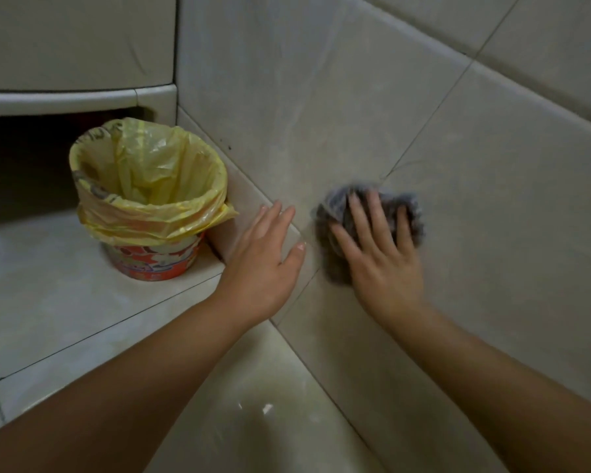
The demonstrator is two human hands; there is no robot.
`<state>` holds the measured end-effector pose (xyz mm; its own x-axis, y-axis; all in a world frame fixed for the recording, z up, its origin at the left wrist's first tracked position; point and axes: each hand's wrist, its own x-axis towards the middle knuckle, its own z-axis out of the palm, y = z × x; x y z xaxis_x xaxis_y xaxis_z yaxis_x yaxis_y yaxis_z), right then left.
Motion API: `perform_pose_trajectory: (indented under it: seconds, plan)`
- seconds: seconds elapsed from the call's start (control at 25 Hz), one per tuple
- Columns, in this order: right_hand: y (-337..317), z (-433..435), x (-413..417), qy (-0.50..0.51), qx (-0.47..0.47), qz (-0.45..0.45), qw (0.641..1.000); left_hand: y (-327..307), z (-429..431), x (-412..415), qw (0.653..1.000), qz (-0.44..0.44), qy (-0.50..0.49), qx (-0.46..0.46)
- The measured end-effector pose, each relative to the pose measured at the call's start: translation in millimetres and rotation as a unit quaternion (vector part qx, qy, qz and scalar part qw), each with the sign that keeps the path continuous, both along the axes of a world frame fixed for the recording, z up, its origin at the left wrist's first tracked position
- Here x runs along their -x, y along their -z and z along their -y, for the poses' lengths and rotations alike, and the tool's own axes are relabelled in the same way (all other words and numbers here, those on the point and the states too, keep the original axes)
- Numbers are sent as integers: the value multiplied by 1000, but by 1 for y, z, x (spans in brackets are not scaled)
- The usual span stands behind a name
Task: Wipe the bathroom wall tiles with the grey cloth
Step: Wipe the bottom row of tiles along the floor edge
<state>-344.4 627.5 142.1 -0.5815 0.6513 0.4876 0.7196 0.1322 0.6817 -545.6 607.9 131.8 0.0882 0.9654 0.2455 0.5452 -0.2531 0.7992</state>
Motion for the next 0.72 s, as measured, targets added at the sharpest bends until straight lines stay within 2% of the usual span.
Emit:
perform_pose_trajectory:
  seconds: [0.08, 0.12, 0.24, 0.32, 0.36, 0.44, 0.48, 0.56, 0.64, 0.72]
  plan:
    - [5, -31, 32, 10, 11, 6, 1000, 2, -2, 6, 1000, 3, -11, -7]
    - [16, -42, 41, 5, 23, 45, 999, 5, -3, 10, 1000, 4, -19, -7]
    - [61, -27, 48, 49, 132, 136, 981, 11, -6, 21, 999, 14, -36, 8]
    - [65, -4, 32, 46, 192, 180, 964, 11, -6, 24, 999, 24, -37, 18]
    - [49, -4, 28, 20, 184, 184, 965, 9, -6, 24, 999, 24, -36, 15]
    - [0, -22, 38, -8, 92, 114, 989, 3, -9, 19, 999, 27, -30, 0]
    - [-33, -39, 51, -1, 35, 75, 997, 0, -10, 16, 999, 33, -29, -8]
    - [-89, -76, 75, 47, -6, 13, 999, -5, -15, 13, 998, 49, -37, -25]
    - [-100, -94, 97, 66, -40, -20, 997, -2, -21, 18, 996, 58, -58, -37]
    - [-67, -101, 99, 10, -13, -1, 1000, 6, -25, 25, 995, 53, -74, -34]
